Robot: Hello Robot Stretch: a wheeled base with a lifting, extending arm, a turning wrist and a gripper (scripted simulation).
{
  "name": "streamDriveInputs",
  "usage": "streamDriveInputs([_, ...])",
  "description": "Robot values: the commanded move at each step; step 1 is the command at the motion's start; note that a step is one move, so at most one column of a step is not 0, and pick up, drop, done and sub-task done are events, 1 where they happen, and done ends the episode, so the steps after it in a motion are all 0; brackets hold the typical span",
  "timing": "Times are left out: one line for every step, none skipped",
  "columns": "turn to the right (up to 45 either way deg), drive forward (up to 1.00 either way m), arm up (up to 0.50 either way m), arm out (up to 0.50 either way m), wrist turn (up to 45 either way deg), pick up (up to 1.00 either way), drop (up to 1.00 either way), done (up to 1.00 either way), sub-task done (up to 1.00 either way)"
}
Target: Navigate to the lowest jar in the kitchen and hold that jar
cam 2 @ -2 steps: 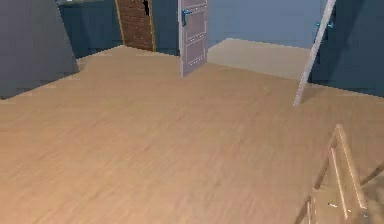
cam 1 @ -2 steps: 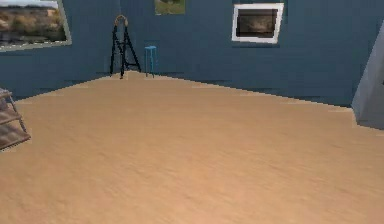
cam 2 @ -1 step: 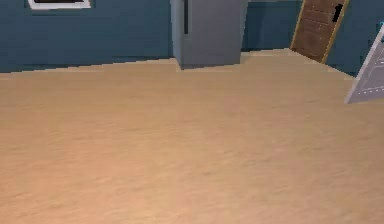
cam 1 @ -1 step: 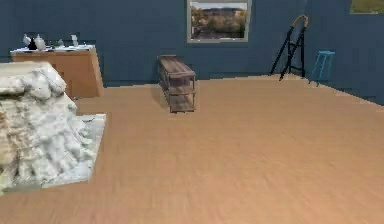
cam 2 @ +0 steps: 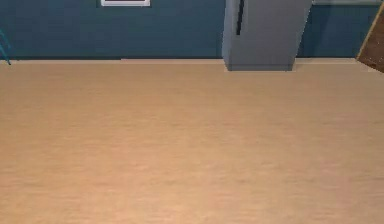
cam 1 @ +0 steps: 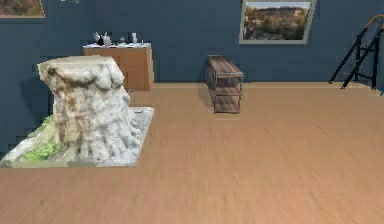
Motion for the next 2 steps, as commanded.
streamDriveInputs([0.0,0.05,0.0,0.0,0.0,0.0,0.0,0.0,0.0])
streamDriveInputs([45.0,0.0,0.0,0.0,0.0,0.0,0.0,0.0,0.0])
